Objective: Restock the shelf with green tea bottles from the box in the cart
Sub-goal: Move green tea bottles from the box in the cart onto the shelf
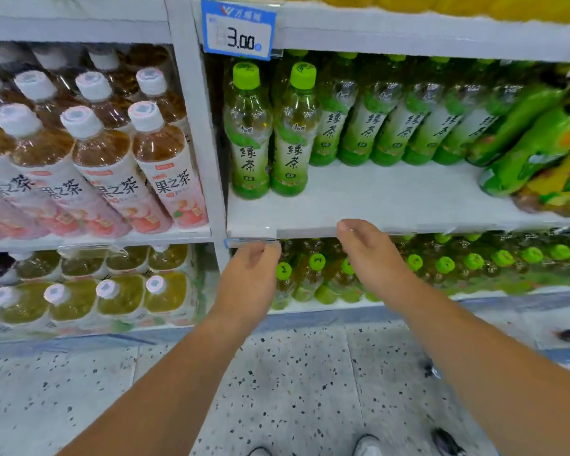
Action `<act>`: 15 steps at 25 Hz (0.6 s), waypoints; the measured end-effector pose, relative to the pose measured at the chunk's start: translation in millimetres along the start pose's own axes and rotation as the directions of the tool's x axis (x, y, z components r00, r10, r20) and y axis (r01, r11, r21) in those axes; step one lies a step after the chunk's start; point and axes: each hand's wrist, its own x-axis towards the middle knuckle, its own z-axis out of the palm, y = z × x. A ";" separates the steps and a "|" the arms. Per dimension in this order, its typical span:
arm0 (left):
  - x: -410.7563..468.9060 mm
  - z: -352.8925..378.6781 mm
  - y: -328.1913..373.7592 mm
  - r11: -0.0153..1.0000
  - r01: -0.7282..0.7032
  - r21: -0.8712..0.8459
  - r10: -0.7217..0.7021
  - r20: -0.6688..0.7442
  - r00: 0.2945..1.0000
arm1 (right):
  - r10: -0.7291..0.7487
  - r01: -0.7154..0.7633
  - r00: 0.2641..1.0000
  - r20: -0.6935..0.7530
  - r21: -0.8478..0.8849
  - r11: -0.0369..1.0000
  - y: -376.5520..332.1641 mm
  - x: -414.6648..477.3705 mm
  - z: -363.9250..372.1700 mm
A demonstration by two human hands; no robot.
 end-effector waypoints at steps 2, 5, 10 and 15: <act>-11.8 9.6 -15.0 0.998 0.014 0.058 -0.019 0.085 0.996 | 0.061 -0.059 0.998 -0.025 0.054 0.997 15.2 -21.0 -6.0; -29.0 38.5 -30.7 0.990 0.037 0.139 -0.060 0.169 0.984 | 0.173 -0.163 0.983 -0.058 0.142 0.976 47.9 -52.6 -21.9; -81.1 102.3 -24.8 0.963 -0.037 0.267 -0.054 0.325 0.944 | 0.368 -0.332 0.927 -0.068 0.303 0.893 104.4 -127.9 -74.7; -157.2 189.4 23.2 0.931 -0.171 0.323 -0.027 0.527 0.850 | 0.482 -0.388 0.855 -0.194 0.379 0.840 151.0 -215.4 -166.9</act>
